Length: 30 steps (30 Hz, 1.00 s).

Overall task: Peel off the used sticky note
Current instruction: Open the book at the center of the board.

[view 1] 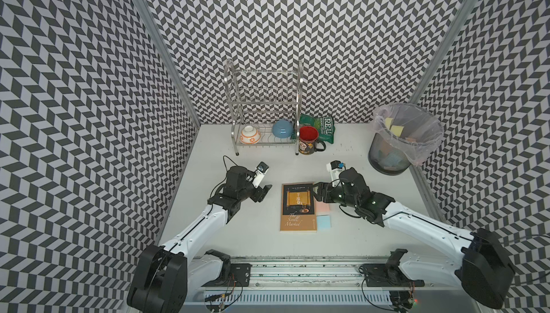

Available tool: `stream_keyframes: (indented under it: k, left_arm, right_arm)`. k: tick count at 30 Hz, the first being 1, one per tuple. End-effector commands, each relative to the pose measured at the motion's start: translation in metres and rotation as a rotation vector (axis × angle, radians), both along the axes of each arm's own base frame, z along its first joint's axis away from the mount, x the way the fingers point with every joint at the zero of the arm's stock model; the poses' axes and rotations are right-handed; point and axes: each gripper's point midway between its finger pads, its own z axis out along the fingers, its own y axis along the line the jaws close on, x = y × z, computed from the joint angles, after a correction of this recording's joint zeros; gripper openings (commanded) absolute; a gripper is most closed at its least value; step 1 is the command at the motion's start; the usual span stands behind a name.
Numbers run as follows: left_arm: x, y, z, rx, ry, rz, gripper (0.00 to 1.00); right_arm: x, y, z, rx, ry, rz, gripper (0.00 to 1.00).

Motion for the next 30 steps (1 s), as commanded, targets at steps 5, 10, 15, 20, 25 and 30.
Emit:
stream_keyframes:
  k: [5,10,15,20,25,30]
  left_arm:
    - [0.002,-0.035,-0.003,0.001,0.005,-0.075,0.80]
    - [0.000,-0.050,-0.020,0.042,0.030,-0.101,0.81]
    - [0.000,-0.060,-0.042,0.077,0.089,-0.102,0.81]
    - [0.001,-0.069,-0.048,0.099,0.098,-0.113,0.81]
    - [0.006,-0.078,-0.045,0.108,0.089,-0.126,0.81]
    - [0.009,-0.088,-0.044,0.113,0.089,-0.142,0.81]
  right_arm:
    - [0.015,0.007,-0.035,-0.030,0.103,0.058,0.70]
    - [0.018,-0.003,-0.050,-0.043,0.112,0.020,0.76]
    - [0.019,-0.003,-0.060,-0.053,0.124,0.044,0.76]
    - [0.026,-0.003,-0.068,-0.061,0.125,0.042,0.77]
    - [0.031,0.001,-0.077,-0.049,0.139,0.057,0.77]
    - [0.035,0.005,-0.085,-0.047,0.149,0.066,0.77]
